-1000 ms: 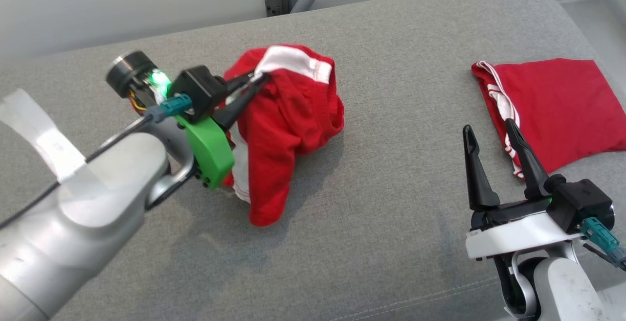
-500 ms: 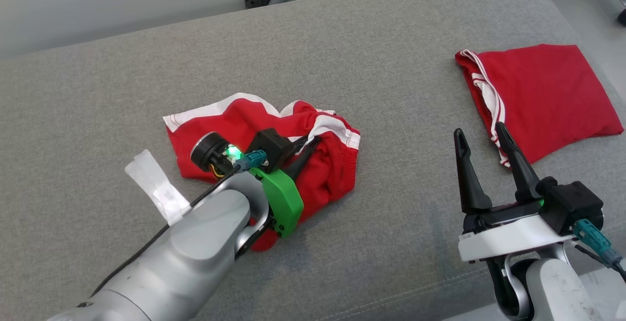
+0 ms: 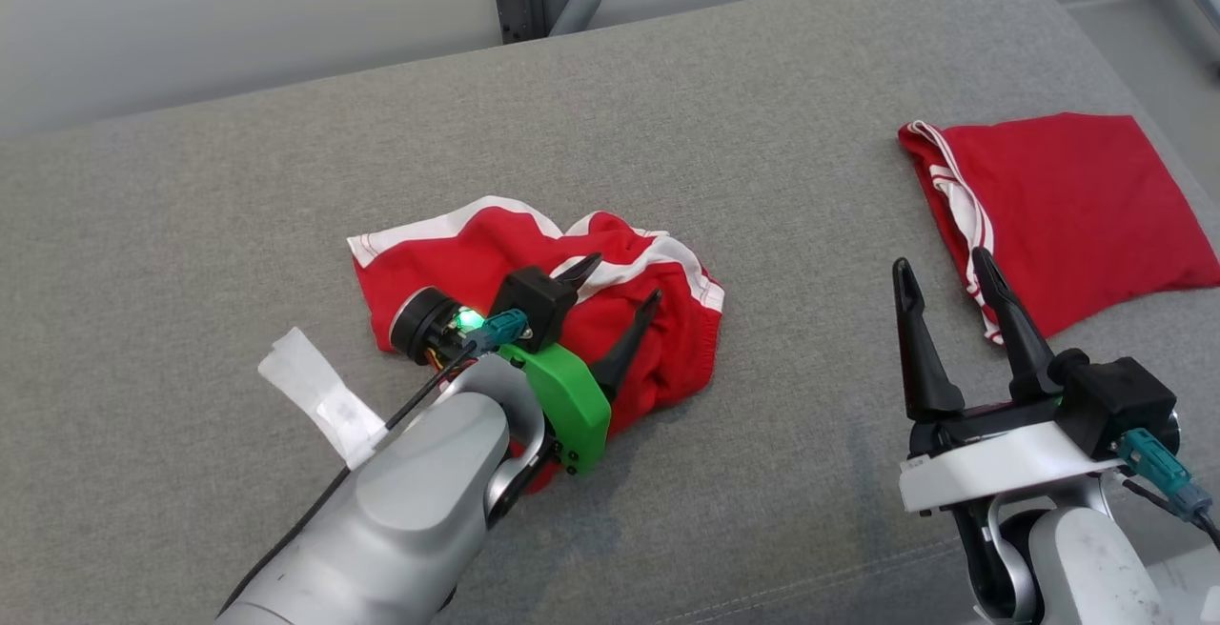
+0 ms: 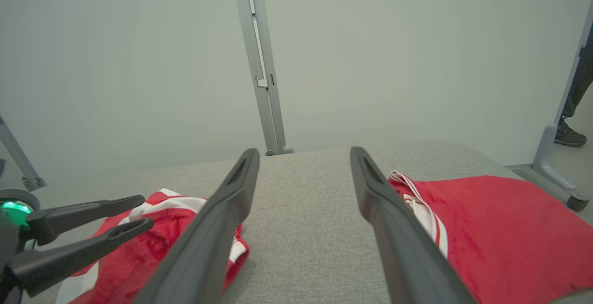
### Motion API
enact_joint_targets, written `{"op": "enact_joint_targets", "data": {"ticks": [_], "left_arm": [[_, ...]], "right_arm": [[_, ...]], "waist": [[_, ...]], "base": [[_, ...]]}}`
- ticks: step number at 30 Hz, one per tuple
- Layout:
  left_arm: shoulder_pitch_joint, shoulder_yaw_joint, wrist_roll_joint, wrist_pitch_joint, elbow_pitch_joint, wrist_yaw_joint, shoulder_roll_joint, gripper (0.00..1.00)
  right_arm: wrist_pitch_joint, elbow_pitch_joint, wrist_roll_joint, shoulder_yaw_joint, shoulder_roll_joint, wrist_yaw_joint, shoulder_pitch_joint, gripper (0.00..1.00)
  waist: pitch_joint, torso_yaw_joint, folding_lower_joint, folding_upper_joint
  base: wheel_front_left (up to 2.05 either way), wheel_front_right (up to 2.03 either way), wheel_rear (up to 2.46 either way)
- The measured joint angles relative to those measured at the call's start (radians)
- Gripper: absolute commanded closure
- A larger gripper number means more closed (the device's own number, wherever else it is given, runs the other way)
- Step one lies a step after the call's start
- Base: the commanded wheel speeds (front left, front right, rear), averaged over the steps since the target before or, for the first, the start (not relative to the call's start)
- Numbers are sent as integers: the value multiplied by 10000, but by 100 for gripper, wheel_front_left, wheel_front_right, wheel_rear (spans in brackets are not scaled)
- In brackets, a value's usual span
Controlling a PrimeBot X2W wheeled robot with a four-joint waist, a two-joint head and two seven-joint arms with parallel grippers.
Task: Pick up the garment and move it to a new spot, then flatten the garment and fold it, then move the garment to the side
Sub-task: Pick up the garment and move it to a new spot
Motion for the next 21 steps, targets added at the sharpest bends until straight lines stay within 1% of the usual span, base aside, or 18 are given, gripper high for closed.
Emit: {"op": "enact_joint_targets", "data": {"ticks": [3,4,5,8,16,21], "left_arm": [[216,385,96,-2,-299,38,0,0],[374,665,105,-2,-495,94,8,0],[715,1185,228,-2,-909,221,88,0],[1283,1964,533,-2,-1584,479,265,0],[3466,4431,1181,-4,-3693,1528,834,0],[5046,5762,1641,-2,-4903,2073,1152,0]], "right_arm": [[2,42,2,-15,0,0,47,0],[10,63,2,-23,0,0,63,0],[15,100,-4,-58,0,0,123,0],[59,155,-40,-113,0,0,262,0],[88,370,-56,-138,-2,0,576,0],[-31,610,-56,-146,0,0,705,0]], "waist": [[-135,97,0,0],[-210,148,0,0],[-364,251,0,0],[-597,417,0,0],[-1165,840,0,0],[-1382,1062,0,0]], "base": [[0,0,0],[0,0,0],[0,0,0],[0,0,0],[0,0,0],[0,0,0]]}}
